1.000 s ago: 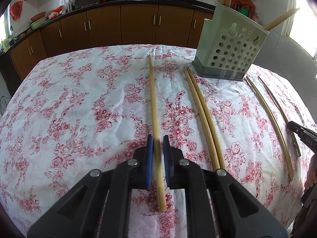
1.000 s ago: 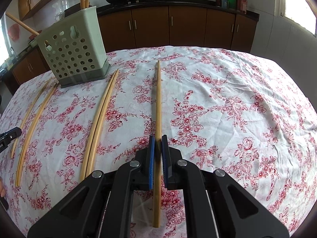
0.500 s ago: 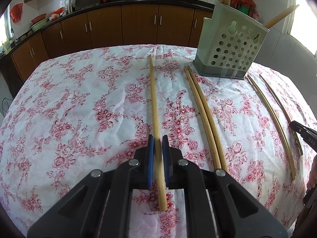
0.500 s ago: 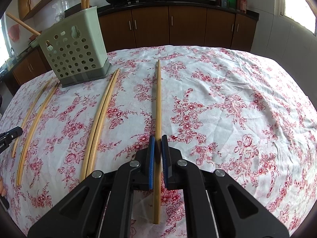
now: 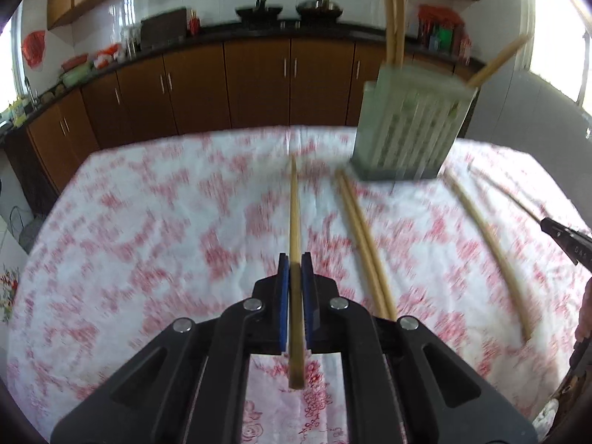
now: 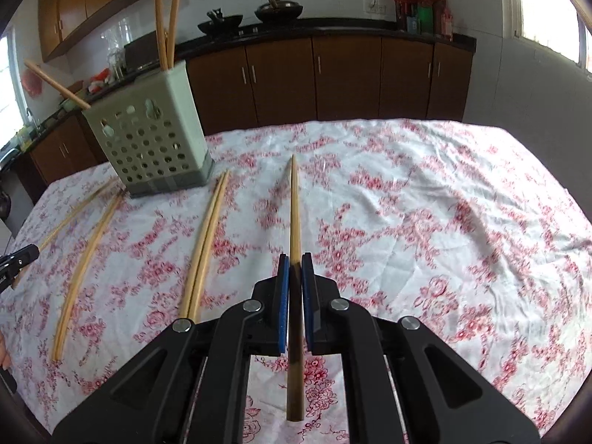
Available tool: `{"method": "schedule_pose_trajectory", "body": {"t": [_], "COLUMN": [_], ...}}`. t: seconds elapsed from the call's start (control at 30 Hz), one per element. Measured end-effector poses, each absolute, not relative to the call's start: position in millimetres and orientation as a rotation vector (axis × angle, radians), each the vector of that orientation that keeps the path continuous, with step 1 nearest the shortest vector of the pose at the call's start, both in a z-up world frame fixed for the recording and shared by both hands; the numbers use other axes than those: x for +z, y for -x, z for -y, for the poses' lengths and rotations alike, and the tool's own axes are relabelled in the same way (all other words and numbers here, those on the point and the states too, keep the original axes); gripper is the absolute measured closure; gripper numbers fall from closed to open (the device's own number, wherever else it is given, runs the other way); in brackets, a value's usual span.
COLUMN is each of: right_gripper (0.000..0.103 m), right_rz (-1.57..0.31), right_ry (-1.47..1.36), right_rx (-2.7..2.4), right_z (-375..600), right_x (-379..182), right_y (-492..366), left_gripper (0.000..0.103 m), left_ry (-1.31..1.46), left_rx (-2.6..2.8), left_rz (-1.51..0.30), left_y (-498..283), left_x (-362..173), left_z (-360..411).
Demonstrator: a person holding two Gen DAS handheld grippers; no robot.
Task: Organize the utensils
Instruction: 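Lift the left tool's chopstick off the cloth while the right tool lifts its own, then lower both held chopsticks into the green holder and open both tools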
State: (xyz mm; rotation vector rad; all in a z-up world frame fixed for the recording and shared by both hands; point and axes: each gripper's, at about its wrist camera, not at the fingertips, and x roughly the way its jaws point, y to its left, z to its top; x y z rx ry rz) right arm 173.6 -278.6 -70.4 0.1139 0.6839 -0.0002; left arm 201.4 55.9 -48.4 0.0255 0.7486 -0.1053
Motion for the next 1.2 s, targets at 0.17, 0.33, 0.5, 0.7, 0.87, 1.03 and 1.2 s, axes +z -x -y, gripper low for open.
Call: {"method": "schedule_pose_trajectory", "body": {"t": [0.17, 0.33, 0.5, 0.7, 0.87, 1.03, 1.2], "right_gripper": [0.095, 0.096, 0.096, 0.096, 0.096, 0.096, 0.096], "right_rz": [-0.528, -0.454, -0.393, -0.269, -0.184, -0.242, -0.346], "right_ry": [-0.099, -0.115, -0.148, -0.203, -0.193, -0.164, -0.145], "right_rx": [-0.006, -0.008, 0.048, 0.187, 0.236, 0.234, 0.216], "right_z": [275.6, 277.2, 276.1, 267.3, 246.1, 219.6, 207.1], "right_x": [-25.0, -2.6, 35.4, 104.8, 136.7, 132.9, 116.1], "right_y": [-161.9, -163.6, -163.2, -151.7, -158.7, -204.5, -236.7], "left_gripper": [0.095, 0.095, 0.095, 0.095, 0.095, 0.095, 0.095], "left_ry": [0.013, 0.037, 0.046, 0.064, 0.054, 0.060, 0.042], "left_rx": [-0.107, -0.116, -0.181, -0.279, -0.296, -0.281, -0.278], "left_rz": [-0.583, -0.514, -0.505, -0.415, -0.316, -0.309, -0.391], "left_y": [-192.8, -197.2, -192.9, -183.1, -191.6, -226.3, -256.2], "left_x": [11.4, 45.3, 69.6, 122.4, 160.5, 167.5, 146.2], "left_z": [-57.0, -55.4, -50.2, -31.1, -6.7, 11.8, 24.8]}}
